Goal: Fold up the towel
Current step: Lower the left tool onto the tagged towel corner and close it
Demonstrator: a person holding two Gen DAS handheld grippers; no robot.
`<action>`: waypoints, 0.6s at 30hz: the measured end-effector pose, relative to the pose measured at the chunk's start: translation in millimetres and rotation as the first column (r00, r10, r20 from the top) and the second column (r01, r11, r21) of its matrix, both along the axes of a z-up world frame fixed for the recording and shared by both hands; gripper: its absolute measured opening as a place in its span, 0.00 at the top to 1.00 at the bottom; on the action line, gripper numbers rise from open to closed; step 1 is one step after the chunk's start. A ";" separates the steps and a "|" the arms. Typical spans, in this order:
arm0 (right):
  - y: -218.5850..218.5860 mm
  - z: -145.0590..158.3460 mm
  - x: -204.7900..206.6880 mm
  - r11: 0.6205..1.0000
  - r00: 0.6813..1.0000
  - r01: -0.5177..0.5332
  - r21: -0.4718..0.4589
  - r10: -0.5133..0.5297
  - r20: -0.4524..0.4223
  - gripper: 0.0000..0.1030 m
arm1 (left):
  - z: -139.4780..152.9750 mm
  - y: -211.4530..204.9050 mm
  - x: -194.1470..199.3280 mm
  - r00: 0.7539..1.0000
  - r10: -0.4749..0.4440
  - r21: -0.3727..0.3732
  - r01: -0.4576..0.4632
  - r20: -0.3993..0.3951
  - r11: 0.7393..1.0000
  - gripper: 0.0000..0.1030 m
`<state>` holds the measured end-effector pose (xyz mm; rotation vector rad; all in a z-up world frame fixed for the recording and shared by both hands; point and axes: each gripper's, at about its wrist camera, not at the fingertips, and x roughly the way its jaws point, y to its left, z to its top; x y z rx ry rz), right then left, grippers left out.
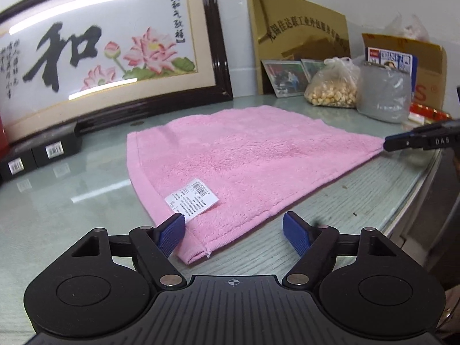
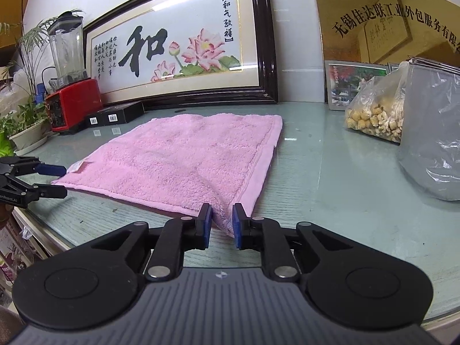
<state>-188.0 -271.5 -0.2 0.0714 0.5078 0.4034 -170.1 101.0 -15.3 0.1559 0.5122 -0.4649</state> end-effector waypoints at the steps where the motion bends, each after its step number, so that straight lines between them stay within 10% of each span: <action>1: -1.6 0.2 0.2 1.000 1.000 0.005 0.009 -0.005 0.002 0.80 | -0.5 1.4 -0.5 1.000 0.003 -0.002 -0.003 0.002 1.000 0.26; 5: -7.7 -0.1 2.8 0.999 1.000 0.014 0.047 -0.014 -0.005 0.74 | -1.0 6.9 -2.3 1.000 -0.001 -0.009 0.001 0.004 1.000 0.30; 18: -24.7 -2.6 1.8 0.991 1.000 0.014 0.133 -0.015 0.008 0.54 | 2.6 8.3 -0.7 0.998 0.032 0.048 -0.035 0.049 0.998 0.88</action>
